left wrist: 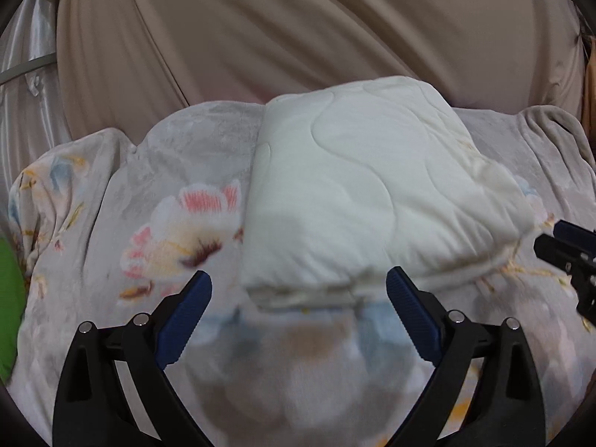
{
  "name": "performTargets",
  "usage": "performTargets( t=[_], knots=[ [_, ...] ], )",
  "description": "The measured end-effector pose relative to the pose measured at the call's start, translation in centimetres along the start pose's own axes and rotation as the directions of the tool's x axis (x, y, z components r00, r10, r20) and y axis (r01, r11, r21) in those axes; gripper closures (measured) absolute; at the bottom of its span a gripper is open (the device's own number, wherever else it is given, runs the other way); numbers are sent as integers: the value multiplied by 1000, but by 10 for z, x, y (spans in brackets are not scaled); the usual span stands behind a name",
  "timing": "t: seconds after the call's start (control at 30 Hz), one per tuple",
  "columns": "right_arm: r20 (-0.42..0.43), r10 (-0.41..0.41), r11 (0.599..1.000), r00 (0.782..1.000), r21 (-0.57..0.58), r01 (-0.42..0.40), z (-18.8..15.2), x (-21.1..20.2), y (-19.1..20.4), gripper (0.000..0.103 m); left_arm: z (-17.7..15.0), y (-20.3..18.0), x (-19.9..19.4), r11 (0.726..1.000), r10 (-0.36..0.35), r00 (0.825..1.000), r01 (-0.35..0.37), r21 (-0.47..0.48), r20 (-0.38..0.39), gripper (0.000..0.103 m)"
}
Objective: Fold large clothes
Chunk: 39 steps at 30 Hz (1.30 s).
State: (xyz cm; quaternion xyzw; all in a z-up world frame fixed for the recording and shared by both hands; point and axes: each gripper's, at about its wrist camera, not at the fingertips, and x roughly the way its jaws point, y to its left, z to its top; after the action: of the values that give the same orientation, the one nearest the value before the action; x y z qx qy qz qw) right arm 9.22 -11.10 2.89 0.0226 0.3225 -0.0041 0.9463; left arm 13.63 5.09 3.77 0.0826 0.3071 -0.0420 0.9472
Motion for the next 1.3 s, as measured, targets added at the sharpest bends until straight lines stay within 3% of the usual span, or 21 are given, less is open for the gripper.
performTargets(
  t=[0.13,0.27,0.33,0.47,0.67,1.3],
  knots=[
    [-36,-29,999,999,27,30,-43,-7,-1,50,-33,-14,-10,1000,4,999,-4,6,-33,8],
    [-66,-49,998,997,22,51,-69,-4,6,47,-56,-30,-18,1000,18,999,-17,22,-43,8],
    [-42,-60,998,997,11,60,-75,-6,10,47,-59,-35,-23,999,37,999,-36,32,-38,8],
    [7,-71,997,997,-4,71,-78,-11,15,44,-62,-37,-31,996,85,996,-85,20,5,7],
    [5,-68,998,998,-15,68,-83,-9,18,42,-64,-34,-33,995,104,994,-104,-2,22,7],
    [8,-75,997,997,-14,75,-84,-8,18,41,-66,-35,-32,994,110,993,-111,7,29,7]
  ],
)
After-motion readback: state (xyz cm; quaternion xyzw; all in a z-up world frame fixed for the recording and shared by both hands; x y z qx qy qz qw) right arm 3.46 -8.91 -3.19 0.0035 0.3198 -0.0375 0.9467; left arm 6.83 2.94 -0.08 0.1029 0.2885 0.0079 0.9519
